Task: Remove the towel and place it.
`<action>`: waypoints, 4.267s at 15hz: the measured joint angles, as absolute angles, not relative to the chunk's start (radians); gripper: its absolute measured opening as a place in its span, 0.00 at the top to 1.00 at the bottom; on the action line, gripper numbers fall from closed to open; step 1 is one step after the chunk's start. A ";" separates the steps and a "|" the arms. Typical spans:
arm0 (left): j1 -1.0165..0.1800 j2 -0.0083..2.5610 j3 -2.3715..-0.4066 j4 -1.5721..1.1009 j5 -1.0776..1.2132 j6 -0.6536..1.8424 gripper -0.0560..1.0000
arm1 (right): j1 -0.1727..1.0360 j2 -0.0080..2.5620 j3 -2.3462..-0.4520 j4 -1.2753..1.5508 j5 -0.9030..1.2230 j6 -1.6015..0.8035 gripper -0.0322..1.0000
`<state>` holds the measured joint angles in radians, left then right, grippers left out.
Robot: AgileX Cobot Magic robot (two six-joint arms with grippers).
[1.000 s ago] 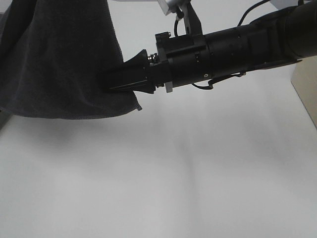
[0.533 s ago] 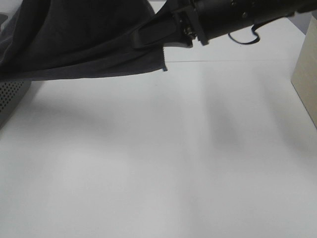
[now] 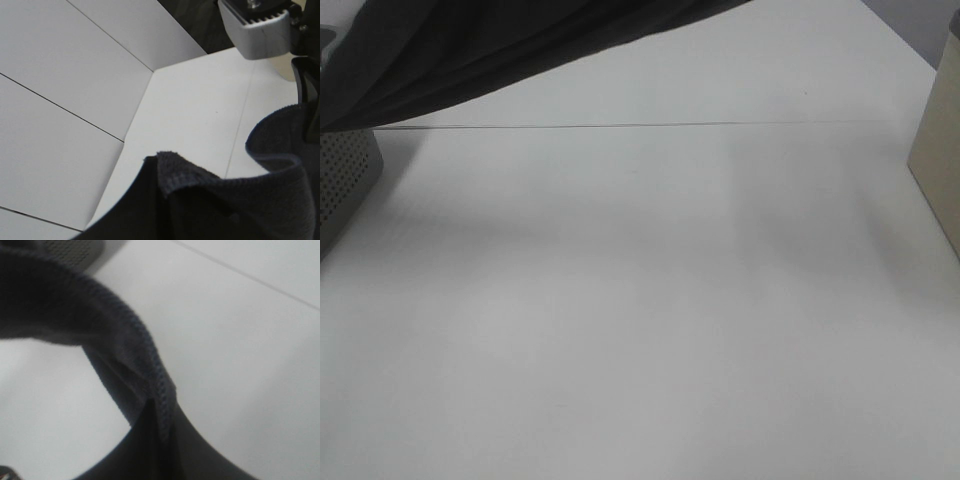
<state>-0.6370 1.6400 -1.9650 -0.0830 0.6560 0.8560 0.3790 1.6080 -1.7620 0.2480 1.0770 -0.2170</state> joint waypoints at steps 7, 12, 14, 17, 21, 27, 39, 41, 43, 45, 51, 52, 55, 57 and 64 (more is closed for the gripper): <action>-0.584 1.679 -1.965 -0.100 0.441 0.846 0.95 | 0.378 1.705 -2.109 -0.057 1.069 -0.136 0.96; -0.499 1.721 -1.965 -0.226 0.292 0.846 0.95 | 0.378 1.750 -2.117 -0.086 0.875 -0.131 0.96; -0.480 1.799 -1.965 -0.266 0.091 0.844 0.95 | 0.378 1.793 -2.117 -0.195 0.683 -0.039 0.96; -0.477 1.869 -1.965 -0.286 -0.152 0.831 0.95 | 0.378 1.817 -2.117 -0.310 0.512 0.074 0.96; -0.464 1.910 -1.965 -0.288 -0.374 0.716 0.95 | 0.378 1.830 -2.117 -0.389 0.364 0.128 0.96; -0.389 1.930 -2.009 -0.173 -0.444 0.504 0.95 | 0.344 1.837 -2.129 -0.403 0.221 0.189 0.96; -0.307 2.217 -2.360 -0.039 -0.450 0.324 0.95 | 0.318 1.960 -2.153 -0.398 -0.041 0.203 0.96; -0.302 2.271 -2.413 -0.035 -0.449 0.324 0.95 | 0.302 2.017 -2.214 -0.400 -0.049 0.203 0.96; -0.285 2.326 -2.468 -0.029 -0.448 0.292 0.95 | 0.297 2.072 -2.271 -0.394 -0.066 0.204 0.96; -0.266 2.364 -2.510 -0.019 -0.445 0.216 0.95 | 0.298 2.099 -2.292 -0.383 -0.073 0.204 0.96; -0.256 2.378 -2.522 0.049 -0.438 0.170 0.95 | 0.298 2.108 -2.295 -0.381 -0.062 0.204 0.96; -0.253 2.378 -2.533 0.058 -0.425 0.168 0.95 | 0.298 2.108 -2.295 -0.381 -0.061 0.204 0.96; -0.250 2.378 -2.556 0.159 -0.364 0.081 0.95 | 0.298 2.108 -2.295 -0.364 0.000 0.226 0.96; -0.250 2.378 -2.556 0.214 -0.266 0.000 0.95 | 0.298 2.108 -2.295 -0.310 0.063 0.226 0.96; -0.318 2.223 -2.555 0.246 0.447 0.058 0.95 | 0.298 2.035 -2.295 0.042 0.633 0.068 0.96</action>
